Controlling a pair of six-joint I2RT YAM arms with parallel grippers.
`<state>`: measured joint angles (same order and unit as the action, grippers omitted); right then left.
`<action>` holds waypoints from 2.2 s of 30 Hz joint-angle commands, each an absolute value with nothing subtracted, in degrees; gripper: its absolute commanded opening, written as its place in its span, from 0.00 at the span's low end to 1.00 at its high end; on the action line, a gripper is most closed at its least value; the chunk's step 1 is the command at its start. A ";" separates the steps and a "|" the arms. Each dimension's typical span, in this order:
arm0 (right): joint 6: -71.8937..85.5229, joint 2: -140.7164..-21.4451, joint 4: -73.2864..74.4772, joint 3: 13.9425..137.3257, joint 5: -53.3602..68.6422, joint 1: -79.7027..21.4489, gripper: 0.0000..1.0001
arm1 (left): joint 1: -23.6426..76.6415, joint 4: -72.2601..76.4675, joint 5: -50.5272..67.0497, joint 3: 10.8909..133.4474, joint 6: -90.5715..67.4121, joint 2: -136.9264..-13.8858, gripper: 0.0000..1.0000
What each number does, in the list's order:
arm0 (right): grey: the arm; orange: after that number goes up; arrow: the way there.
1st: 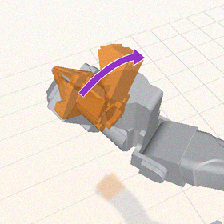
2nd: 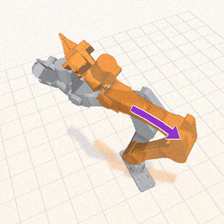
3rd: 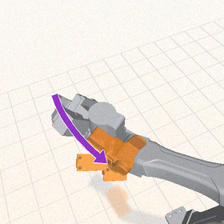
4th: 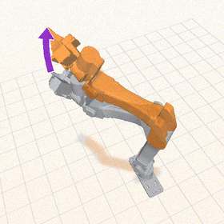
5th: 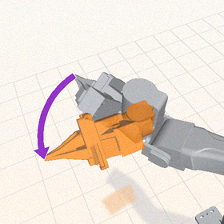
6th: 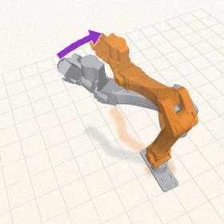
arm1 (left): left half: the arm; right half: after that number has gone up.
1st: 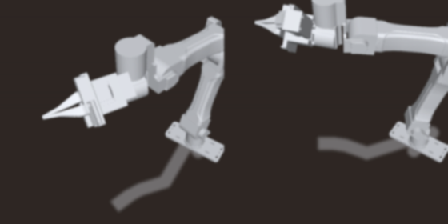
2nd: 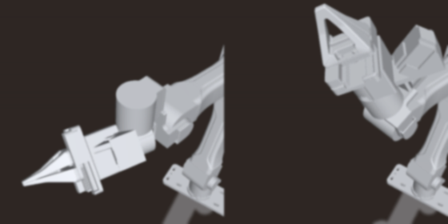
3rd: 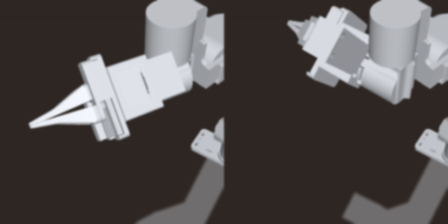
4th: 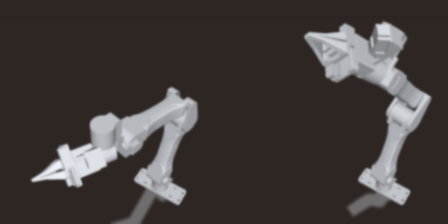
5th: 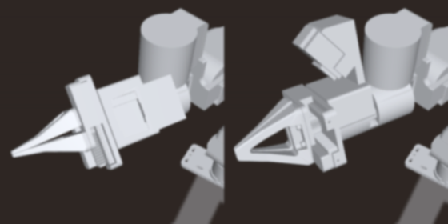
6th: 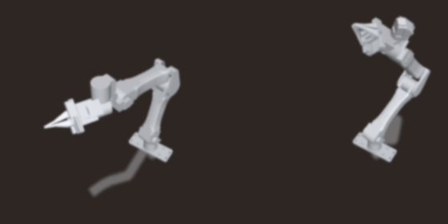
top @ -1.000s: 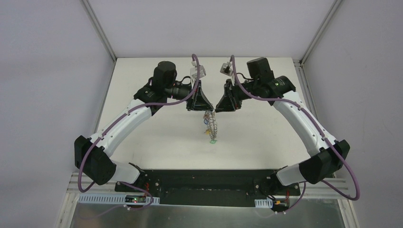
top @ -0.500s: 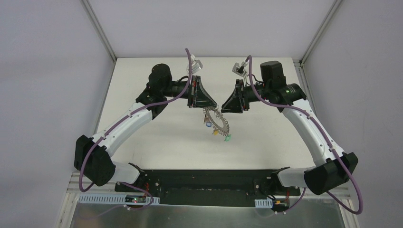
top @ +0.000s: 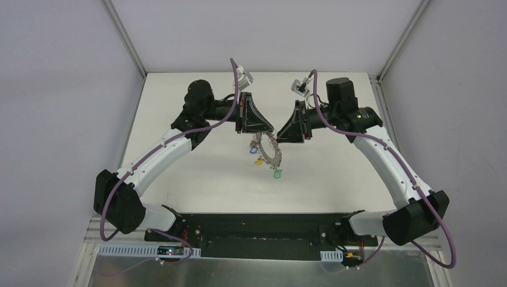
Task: Put the keys on the keyring
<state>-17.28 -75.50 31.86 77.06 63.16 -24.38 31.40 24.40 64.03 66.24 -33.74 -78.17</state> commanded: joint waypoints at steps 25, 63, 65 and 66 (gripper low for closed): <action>-14.94 -76.92 27.77 77.95 62.84 -27.20 0.24 | 30.67 31.21 63.93 66.01 -35.42 -78.49 0.00; -12.72 -76.23 24.43 74.34 65.09 -25.87 0.27 | 29.59 37.44 63.90 65.17 -39.83 -78.86 0.00; -11.25 -75.98 22.80 73.47 66.27 -25.29 0.28 | 29.28 37.52 63.68 65.09 -39.79 -78.84 0.00; -10.29 -75.90 21.77 72.94 66.68 -24.97 0.30 | 29.20 37.61 63.57 65.06 -39.80 -78.79 0.00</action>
<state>-13.82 -77.52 26.74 74.46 62.61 -26.11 30.22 32.32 63.99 64.75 -38.59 -79.50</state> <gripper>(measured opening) 0.274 0.009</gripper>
